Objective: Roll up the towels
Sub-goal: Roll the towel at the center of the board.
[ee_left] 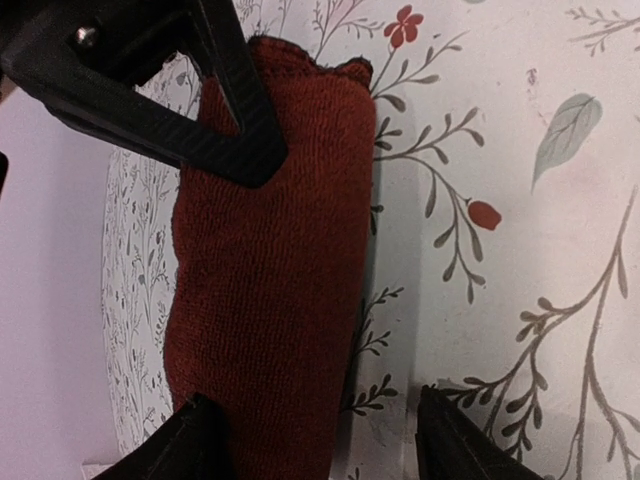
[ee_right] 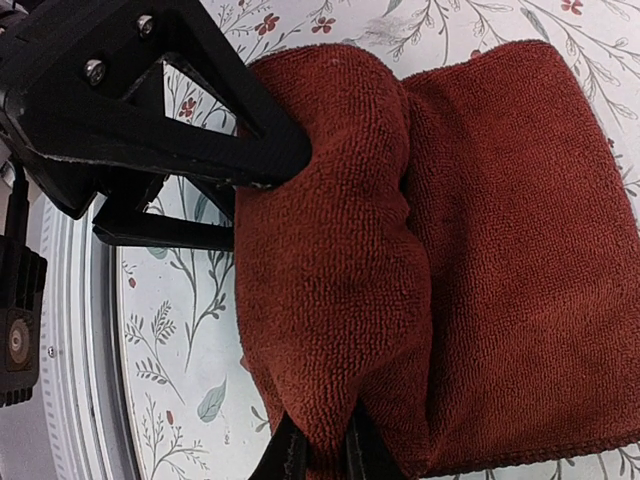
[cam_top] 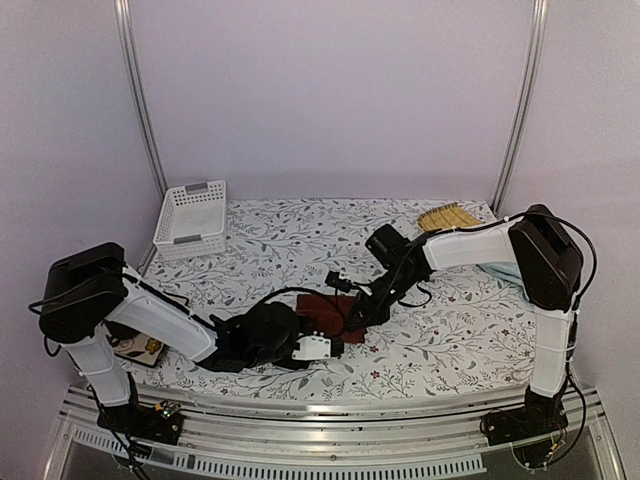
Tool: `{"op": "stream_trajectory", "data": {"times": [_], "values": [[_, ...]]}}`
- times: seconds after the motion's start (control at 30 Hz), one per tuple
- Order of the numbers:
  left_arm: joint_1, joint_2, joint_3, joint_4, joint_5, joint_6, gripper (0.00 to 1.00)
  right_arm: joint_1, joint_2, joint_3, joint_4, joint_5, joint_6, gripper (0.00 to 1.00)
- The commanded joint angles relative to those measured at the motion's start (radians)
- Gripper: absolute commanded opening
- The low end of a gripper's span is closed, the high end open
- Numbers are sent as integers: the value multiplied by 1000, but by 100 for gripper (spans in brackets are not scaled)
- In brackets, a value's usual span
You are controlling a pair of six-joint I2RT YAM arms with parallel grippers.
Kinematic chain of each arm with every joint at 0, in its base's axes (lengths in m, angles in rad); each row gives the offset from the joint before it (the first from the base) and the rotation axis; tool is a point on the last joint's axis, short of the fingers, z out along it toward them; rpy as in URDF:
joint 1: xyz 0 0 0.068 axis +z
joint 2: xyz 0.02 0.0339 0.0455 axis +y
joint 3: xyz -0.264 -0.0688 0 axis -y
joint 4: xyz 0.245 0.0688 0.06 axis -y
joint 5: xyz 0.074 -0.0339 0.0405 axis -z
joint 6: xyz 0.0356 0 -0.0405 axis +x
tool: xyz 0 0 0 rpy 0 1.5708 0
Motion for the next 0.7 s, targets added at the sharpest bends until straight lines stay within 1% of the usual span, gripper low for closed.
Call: {"op": "stream_trajectory", "data": {"times": [0.0, 0.17, 0.33, 0.37, 0.5, 0.53, 0.63, 0.67], "values": [[-8, 28, 33, 42, -4, 18, 67, -1, 32, 29, -36, -18, 9, 13], [-7, 56, 57, 41, -3, 42, 67, 0, 38, 43, -45, 2, 13, 13], [2, 88, 93, -8, 28, 46, 63, 0, 46, 47, -48, 17, 11, 13], [4, 95, 100, -20, 38, 45, 60, 1, 47, 48, -48, 16, 11, 13], [18, 118, 123, -61, 62, 34, 44, 6, 51, 51, -49, 19, 9, 13], [21, 123, 131, -74, 70, 28, 42, 8, 51, 51, -49, 20, 7, 13], [33, 139, 154, -109, 87, 15, 29, 8, 50, 51, -50, 21, 4, 13], [37, 143, 165, -125, 97, 13, 26, 8, 49, 52, -49, 21, 4, 14]]}}
